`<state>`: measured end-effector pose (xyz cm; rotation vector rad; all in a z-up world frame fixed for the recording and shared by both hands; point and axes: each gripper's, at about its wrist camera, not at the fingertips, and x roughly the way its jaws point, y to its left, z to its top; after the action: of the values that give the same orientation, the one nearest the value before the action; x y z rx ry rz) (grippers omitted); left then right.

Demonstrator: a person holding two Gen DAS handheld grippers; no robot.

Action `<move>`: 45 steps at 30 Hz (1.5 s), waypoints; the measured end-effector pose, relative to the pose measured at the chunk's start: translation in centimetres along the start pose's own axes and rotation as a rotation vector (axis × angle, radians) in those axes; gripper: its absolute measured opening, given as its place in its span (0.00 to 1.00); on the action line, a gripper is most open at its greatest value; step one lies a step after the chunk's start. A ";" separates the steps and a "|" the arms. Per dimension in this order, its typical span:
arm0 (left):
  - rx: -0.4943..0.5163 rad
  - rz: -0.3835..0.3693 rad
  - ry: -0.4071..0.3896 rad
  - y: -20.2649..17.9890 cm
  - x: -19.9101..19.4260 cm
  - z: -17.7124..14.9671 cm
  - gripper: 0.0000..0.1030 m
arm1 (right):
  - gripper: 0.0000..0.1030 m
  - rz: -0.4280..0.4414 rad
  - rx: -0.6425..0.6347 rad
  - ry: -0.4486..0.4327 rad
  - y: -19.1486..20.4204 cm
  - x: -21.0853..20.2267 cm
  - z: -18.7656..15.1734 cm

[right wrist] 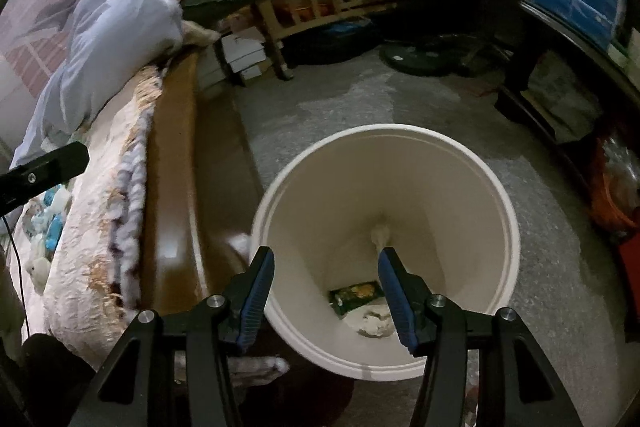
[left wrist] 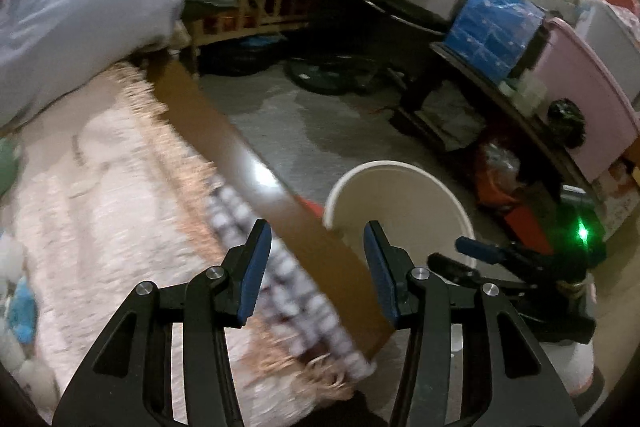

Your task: Collect trash

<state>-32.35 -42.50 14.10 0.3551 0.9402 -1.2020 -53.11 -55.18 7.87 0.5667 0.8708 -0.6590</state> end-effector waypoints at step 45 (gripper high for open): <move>-0.400 0.470 -0.037 25.1 -16.9 -14.6 0.45 | 0.60 0.349 -0.448 0.099 30.4 3.1 -0.6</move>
<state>-16.91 -12.74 12.70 0.2137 0.9722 -0.5739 -29.93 -35.36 10.47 0.3333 0.9479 -0.1098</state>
